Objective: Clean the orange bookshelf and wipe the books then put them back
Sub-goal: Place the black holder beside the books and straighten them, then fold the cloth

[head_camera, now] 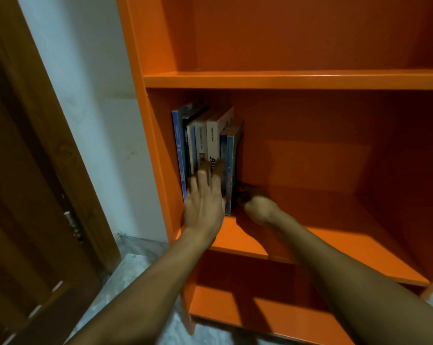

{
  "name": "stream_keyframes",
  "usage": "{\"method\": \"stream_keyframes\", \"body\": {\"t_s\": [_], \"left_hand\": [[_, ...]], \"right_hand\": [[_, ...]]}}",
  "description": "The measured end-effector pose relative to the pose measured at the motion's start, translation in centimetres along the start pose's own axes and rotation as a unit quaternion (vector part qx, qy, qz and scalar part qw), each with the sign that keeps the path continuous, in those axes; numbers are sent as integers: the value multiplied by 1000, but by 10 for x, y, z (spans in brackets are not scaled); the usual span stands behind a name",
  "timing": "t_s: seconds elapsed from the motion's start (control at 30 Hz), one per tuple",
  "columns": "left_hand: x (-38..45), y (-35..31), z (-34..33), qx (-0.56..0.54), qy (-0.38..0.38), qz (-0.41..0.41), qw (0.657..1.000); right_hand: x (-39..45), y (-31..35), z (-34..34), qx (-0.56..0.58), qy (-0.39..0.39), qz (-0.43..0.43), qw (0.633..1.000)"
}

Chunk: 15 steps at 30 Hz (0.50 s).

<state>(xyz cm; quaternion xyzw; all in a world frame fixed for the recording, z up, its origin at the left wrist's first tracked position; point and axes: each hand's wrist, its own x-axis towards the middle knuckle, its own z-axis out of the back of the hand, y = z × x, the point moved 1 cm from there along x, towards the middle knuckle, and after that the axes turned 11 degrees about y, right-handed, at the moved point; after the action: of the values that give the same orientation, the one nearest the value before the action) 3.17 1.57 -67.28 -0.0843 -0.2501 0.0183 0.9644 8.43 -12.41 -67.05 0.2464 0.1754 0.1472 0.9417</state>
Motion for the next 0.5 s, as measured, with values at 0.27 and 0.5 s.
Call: {"method": "stream_keyframes", "body": {"t_s": [0.27, 0.5], "left_hand": [[12, -8, -11, -8, 22, 49, 999], [-1, 0, 4, -58, 21, -23, 998]], "right_hand": [[-15, 12, 8, -31, 7, 16, 999], [-33, 11, -1, 52, -101, 36, 993]]}}
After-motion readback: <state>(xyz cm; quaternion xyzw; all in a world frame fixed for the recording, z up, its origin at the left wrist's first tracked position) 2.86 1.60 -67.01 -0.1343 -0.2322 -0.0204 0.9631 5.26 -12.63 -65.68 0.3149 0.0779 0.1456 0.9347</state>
